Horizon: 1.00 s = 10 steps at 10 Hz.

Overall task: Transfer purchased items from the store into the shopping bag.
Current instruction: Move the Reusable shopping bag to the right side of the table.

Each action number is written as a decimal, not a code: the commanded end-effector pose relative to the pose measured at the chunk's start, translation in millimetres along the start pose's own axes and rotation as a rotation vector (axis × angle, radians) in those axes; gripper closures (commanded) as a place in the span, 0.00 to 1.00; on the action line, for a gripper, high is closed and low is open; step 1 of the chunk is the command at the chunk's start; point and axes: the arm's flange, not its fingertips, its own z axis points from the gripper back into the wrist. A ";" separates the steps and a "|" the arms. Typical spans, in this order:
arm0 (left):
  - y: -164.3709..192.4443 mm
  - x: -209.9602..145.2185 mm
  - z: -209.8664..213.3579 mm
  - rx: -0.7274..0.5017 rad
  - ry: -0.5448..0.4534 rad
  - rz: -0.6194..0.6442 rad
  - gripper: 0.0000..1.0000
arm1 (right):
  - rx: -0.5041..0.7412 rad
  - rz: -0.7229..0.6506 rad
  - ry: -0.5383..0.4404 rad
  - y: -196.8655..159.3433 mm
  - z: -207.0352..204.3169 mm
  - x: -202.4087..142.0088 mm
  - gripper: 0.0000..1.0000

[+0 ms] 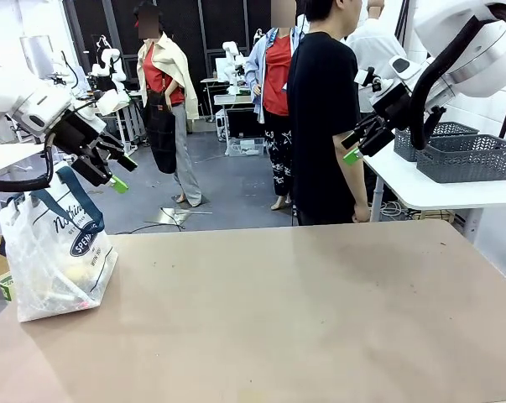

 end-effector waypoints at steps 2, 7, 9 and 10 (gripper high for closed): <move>0.0 -1.6 2.2 -0.001 0.001 -0.017 0.00 | -0.004 -0.004 0.005 4.8 -2.2 -2.5 0.00; 0.0 -1.6 2.2 -0.001 0.001 -0.017 0.00 | -0.004 -0.004 0.005 4.8 -2.2 -2.5 0.00; 0.0 -1.6 2.2 -0.001 0.001 -0.017 0.00 | -0.004 -0.004 0.005 4.8 -2.2 -2.5 0.00; 0.0 -1.6 2.2 -0.001 0.001 -0.017 0.00 | -0.004 -0.004 0.005 4.8 -2.2 -2.5 0.00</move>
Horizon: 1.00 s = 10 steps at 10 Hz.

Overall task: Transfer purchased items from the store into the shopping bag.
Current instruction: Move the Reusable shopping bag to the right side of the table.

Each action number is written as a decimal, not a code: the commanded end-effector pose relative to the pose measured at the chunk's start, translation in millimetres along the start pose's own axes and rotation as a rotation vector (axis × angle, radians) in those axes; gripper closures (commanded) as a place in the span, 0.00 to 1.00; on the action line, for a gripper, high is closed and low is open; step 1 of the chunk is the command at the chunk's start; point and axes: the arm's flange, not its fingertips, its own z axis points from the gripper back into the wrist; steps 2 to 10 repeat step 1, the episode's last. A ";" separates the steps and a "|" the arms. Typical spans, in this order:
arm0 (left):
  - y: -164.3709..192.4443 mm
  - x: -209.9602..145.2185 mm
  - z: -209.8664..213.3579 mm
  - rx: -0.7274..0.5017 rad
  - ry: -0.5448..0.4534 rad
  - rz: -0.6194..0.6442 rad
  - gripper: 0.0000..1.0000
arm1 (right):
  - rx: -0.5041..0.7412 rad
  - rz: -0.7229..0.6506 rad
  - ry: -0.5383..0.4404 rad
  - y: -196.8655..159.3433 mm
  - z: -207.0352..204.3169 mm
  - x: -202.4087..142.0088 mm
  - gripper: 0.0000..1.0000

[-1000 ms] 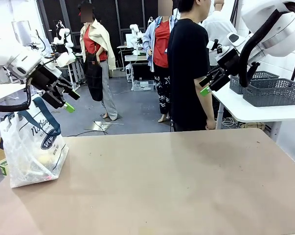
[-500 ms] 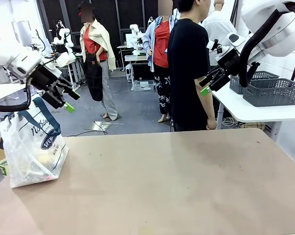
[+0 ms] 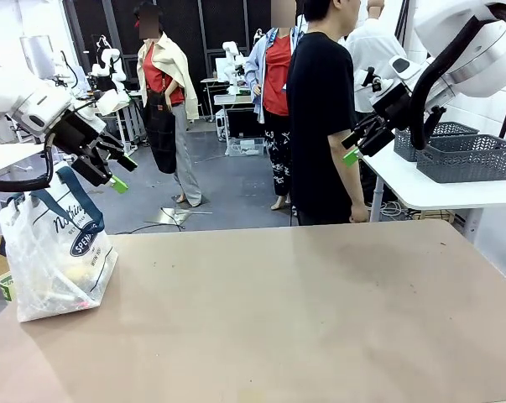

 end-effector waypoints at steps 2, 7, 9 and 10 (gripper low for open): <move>0.0 -1.5 2.1 -0.001 0.001 -0.017 0.00 | -0.004 -0.004 0.005 4.8 -2.2 -2.5 0.00; 0.0 -1.5 2.1 -0.001 0.001 -0.017 0.00 | -0.004 -0.004 0.005 4.8 -2.2 -2.5 0.00; 0.0 -1.5 2.1 -0.001 0.001 -0.017 0.00 | -0.004 -0.004 0.005 4.8 -2.2 -2.5 0.00; 0.0 -1.5 2.1 -0.001 0.001 -0.017 0.00 | -0.004 -0.004 0.005 4.8 -2.2 -2.5 0.00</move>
